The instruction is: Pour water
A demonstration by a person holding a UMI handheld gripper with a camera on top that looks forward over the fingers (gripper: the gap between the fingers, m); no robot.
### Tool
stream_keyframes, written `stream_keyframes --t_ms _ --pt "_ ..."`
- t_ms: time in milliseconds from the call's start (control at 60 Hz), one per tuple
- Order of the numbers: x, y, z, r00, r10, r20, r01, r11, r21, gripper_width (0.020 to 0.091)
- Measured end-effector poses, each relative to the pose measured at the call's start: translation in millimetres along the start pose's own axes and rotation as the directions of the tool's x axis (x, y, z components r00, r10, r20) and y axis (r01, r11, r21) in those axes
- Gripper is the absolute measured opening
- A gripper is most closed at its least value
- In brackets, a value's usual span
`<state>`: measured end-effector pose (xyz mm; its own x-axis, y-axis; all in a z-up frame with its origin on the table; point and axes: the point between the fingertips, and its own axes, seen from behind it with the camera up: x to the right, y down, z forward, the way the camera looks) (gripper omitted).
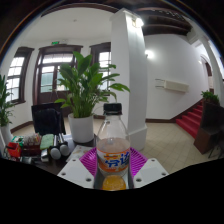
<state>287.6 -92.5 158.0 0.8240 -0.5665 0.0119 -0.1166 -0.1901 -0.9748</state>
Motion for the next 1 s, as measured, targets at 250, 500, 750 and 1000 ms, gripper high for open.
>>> stream_keyframes --t_ms 250,500,750,1000 --pt "0.0 25.5 -4.3 0.999 0.028 0.017 -0.028 0.999 0.036 0.0405" --pt "0.7 24.6 -7.9 1.0 0.013 0.019 -0.014 0.999 0.039 0.0506" --pt "-1.0 35.7 -46.5 0.998 -0.001 0.062 0.0 1.0 0.023 0.0744" --pt "-6.2 68.1 -148.8 0.989 -0.067 0.129 0.074 0.996 -0.048 0.0745"
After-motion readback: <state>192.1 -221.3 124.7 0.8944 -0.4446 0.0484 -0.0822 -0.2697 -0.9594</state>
